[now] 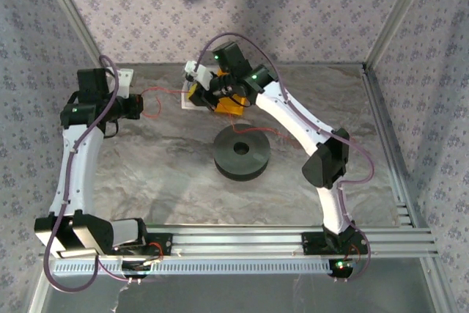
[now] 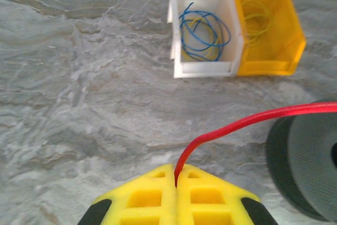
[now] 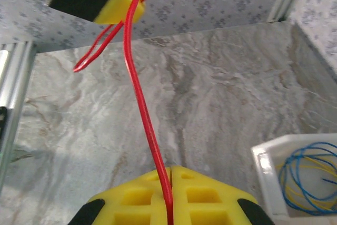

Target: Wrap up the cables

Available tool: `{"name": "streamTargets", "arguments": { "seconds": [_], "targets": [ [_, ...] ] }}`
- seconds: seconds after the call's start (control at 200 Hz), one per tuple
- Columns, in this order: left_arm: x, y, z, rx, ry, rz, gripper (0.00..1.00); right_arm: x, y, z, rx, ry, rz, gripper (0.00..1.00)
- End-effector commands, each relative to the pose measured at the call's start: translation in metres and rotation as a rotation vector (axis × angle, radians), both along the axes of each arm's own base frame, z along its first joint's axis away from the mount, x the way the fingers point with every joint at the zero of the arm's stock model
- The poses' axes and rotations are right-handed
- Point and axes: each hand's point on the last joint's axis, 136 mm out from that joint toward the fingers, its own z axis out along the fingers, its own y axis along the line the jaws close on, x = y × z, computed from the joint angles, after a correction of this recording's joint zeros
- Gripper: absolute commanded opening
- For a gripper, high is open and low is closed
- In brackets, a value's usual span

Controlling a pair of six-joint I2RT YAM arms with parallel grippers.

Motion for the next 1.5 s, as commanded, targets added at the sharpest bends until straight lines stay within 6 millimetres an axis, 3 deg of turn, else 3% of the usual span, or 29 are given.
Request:
{"name": "streamTargets", "arguments": {
  "seconds": [0.0, 0.195, 0.36, 0.45, 0.61, 0.705, 0.929, 1.154, 1.264, 1.399, 1.494],
  "targets": [
    [-0.007, 0.039, -0.012, 0.247, 0.076, 0.114, 0.00, 0.019, -0.025, 0.037, -0.008, -0.162, -0.133, 0.00],
    [-0.003, 0.063, -0.007, 0.497, 0.084, 0.184, 0.00, 0.030, -0.036, 0.040, -0.100, -0.300, -0.227, 0.00],
    [0.002, 0.060, 0.008, 0.539, 0.030, 0.189, 0.00, 0.031, -0.032, 0.031, -0.151, -0.338, -0.230, 0.00],
    [0.003, 0.044, 0.011, 0.427, -0.001, 0.152, 0.00, 0.029, -0.026, 0.029, -0.135, -0.329, -0.210, 0.00],
    [0.000, 0.008, 0.022, 0.070, -0.087, 0.071, 0.28, 0.023, -0.011, 0.038, -0.046, -0.300, -0.149, 0.00],
    [-0.002, 0.002, 0.025, -0.095, -0.126, 0.048, 0.38, 0.020, -0.003, 0.044, 0.005, -0.266, -0.117, 0.00],
    [-0.007, -0.005, 0.019, -0.297, -0.179, 0.002, 0.64, 0.012, 0.008, 0.052, 0.082, -0.205, -0.070, 0.00],
    [-0.008, -0.012, 0.032, -0.522, -0.301, -0.057, 0.74, 0.004, 0.012, 0.066, 0.167, -0.144, -0.023, 0.00],
    [-0.004, -0.019, 0.048, -0.676, -0.373, -0.114, 0.76, 0.001, 0.012, 0.071, 0.195, -0.121, -0.006, 0.00],
    [0.002, -0.021, 0.070, -0.825, -0.437, -0.135, 0.80, -0.001, 0.014, 0.067, 0.194, -0.107, 0.005, 0.00],
    [0.009, -0.016, 0.073, -0.870, -0.439, -0.099, 0.81, -0.004, 0.015, 0.067, 0.196, -0.099, 0.013, 0.00]
  ]
}}
